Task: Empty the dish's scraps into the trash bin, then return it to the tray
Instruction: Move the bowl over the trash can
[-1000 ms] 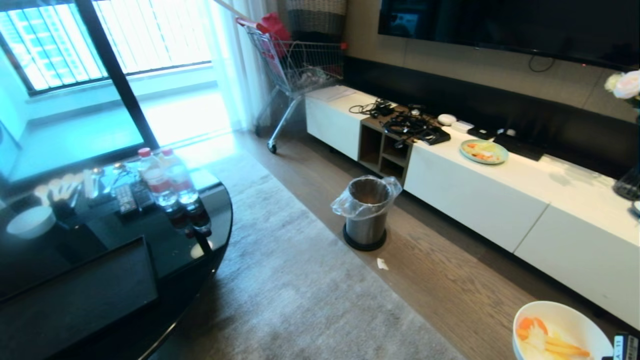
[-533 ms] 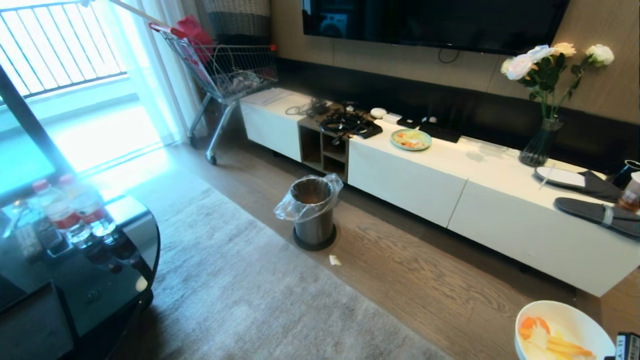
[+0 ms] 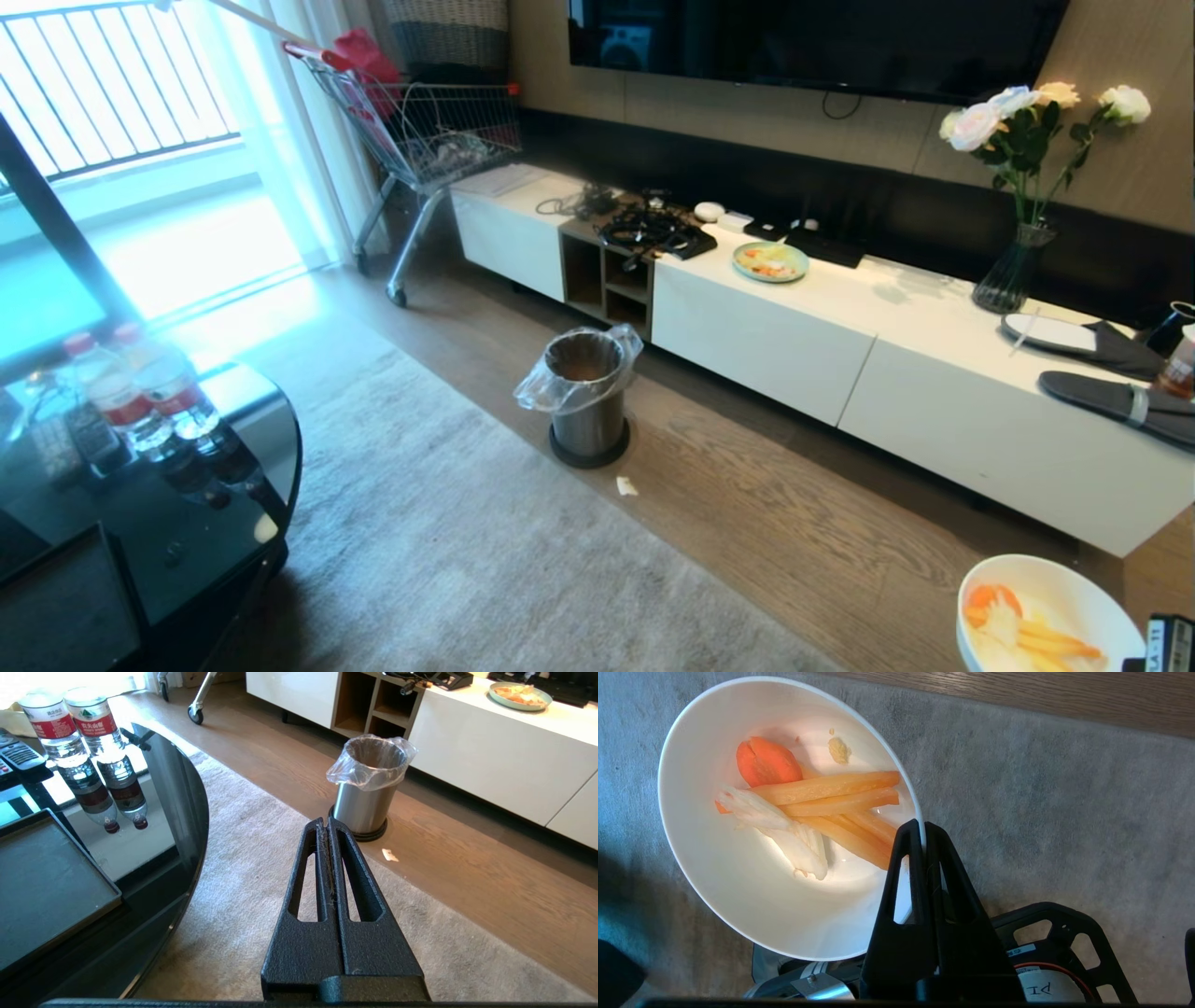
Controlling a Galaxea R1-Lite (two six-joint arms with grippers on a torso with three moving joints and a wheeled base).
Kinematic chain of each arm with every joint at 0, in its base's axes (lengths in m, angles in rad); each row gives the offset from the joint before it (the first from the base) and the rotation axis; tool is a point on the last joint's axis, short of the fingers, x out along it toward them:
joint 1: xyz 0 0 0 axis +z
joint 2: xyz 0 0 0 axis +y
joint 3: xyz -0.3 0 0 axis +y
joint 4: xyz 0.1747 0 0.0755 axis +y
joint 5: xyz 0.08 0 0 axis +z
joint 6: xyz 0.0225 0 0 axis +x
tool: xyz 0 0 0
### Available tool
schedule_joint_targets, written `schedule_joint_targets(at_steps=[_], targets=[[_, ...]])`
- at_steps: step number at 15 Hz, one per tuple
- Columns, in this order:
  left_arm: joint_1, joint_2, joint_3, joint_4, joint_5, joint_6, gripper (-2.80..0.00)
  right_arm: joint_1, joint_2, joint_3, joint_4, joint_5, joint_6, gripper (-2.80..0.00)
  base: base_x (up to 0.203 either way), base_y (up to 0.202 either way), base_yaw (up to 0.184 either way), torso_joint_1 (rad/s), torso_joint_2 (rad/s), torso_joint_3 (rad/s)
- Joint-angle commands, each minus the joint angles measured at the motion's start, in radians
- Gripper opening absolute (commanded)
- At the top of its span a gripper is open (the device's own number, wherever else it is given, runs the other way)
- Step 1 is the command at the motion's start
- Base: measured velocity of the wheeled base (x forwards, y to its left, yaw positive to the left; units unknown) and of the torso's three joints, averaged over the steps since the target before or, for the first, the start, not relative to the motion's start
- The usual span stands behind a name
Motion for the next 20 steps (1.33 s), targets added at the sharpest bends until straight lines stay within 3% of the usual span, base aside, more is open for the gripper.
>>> schedule_joint_targets(at_steps=[1,12,20], targets=[[0.000,0.000,0.000,-0.001,0.000,-0.001,-2.80,0.000,-0.001,0.003,0.005,-0.002,0.004,-2.80,0.000,0.000,0.000,0.000,0.00,0.000],[0.000,0.000,0.000,-0.001,0.000,0.001,-2.80,0.002,0.007,0.004,-0.002,0.000,-0.029,-2.80,0.005,0.000,0.000,0.000,0.00,0.001],[0.000,0.000,0.000,-0.001,0.000,0.001,-2.80,0.002,0.019,-0.004,-0.009,0.002,-0.028,-2.80,0.180,0.000,0.001,0.004,0.00,0.002]])
